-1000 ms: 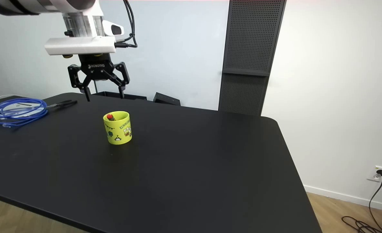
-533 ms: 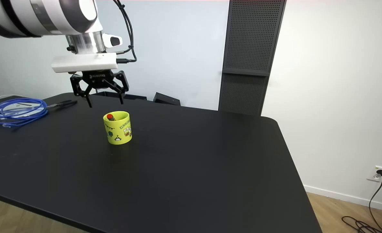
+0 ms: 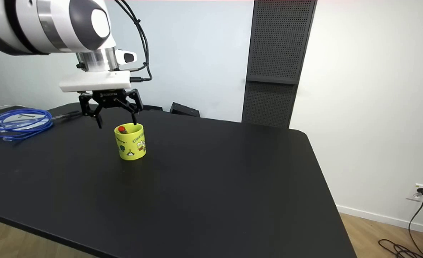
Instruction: Remove the marker from the mug and put it on the table
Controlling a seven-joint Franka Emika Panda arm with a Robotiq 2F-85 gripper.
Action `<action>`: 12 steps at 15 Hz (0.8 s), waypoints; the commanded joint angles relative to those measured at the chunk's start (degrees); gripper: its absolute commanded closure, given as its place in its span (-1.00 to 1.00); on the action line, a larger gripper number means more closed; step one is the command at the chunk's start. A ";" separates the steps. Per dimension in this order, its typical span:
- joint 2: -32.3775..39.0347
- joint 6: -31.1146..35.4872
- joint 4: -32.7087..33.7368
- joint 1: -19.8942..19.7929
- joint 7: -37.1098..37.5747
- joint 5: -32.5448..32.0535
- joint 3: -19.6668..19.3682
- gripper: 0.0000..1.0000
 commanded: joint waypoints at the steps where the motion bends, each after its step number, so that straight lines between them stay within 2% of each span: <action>1: 0.70 0.42 0.10 -0.44 0.02 1.13 0.18 -0.50; 2: 0.84 0.47 0.11 -0.51 -0.04 1.50 0.22 -0.48; 12: -0.21 0.03 -0.46 -1.54 -1.29 5.61 1.25 0.94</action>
